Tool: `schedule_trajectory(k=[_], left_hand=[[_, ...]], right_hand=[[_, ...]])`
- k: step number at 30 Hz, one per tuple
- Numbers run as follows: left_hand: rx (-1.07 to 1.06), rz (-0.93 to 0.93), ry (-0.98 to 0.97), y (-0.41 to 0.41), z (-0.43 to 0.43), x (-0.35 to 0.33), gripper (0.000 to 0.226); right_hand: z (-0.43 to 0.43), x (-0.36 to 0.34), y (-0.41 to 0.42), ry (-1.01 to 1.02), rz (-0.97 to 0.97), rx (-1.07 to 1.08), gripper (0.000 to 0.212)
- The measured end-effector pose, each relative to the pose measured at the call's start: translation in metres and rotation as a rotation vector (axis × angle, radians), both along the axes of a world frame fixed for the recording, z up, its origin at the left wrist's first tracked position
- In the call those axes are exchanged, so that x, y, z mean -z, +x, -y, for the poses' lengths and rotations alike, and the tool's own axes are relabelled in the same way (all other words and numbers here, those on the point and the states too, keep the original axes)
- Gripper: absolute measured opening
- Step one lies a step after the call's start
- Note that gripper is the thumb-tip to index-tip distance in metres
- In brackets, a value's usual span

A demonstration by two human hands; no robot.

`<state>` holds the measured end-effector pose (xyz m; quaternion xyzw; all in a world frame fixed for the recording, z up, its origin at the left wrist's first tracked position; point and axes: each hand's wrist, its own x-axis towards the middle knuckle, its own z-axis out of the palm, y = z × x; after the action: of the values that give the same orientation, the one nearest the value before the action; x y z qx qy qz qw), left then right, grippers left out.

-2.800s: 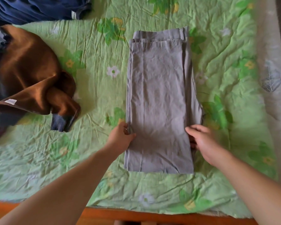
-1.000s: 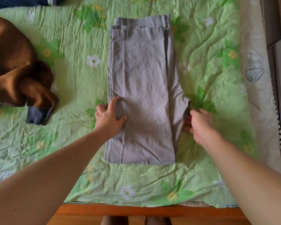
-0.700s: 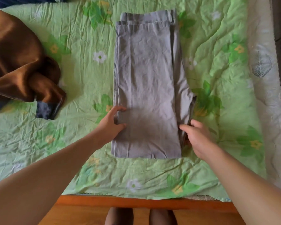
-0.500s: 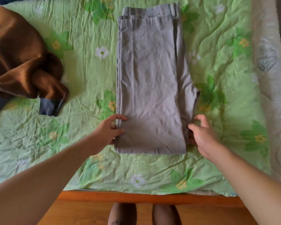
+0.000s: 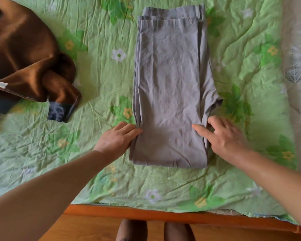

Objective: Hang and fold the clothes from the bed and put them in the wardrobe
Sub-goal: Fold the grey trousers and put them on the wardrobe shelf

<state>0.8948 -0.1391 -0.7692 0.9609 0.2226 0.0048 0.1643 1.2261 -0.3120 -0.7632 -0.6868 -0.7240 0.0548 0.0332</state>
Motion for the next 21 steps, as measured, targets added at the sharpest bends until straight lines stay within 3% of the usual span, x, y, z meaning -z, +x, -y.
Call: schedule_trajectory(k=[3,7,9,11,13,14,16,19,21], left_hand=[[-0.048,0.011,0.013,0.005,-0.004,0.001,0.061],[-0.025,0.095,0.09,0.012,-0.014,-0.011,0.025],[0.011,0.092,0.031,0.017,-0.029,-0.021,0.022],[-0.089,0.153,-0.248,0.027,-0.051,-0.039,0.023],[-0.372,0.308,-0.595,0.05,-0.078,-0.063,0.017],[-0.464,0.393,-0.628,0.067,-0.094,-0.074,0.011],[-0.629,0.532,-0.823,0.101,-0.129,-0.085,0.009],[-0.821,0.579,-1.293,0.136,-0.173,-0.075,0.023],[-0.849,0.463,-1.46,0.14,-0.179,-0.054,0.034]], right_hand=[[-0.01,-0.002,0.0,-0.011,0.08,-0.035,0.072],[-0.021,-0.021,0.005,0.086,0.07,-0.097,0.051],[-0.035,-0.037,0.014,0.107,-0.036,-0.148,0.043],[-0.053,-0.051,0.023,-0.027,-0.37,-0.069,0.027],[-0.089,-0.072,0.034,-0.192,-0.873,0.36,0.051],[-0.111,-0.079,0.042,-0.194,-0.996,0.533,0.049],[-0.156,-0.083,0.064,-0.117,-1.098,0.635,0.032],[-0.208,-0.077,0.093,-0.208,-1.286,0.733,0.071],[-0.218,-0.067,0.099,-0.45,-1.434,0.837,0.072]])
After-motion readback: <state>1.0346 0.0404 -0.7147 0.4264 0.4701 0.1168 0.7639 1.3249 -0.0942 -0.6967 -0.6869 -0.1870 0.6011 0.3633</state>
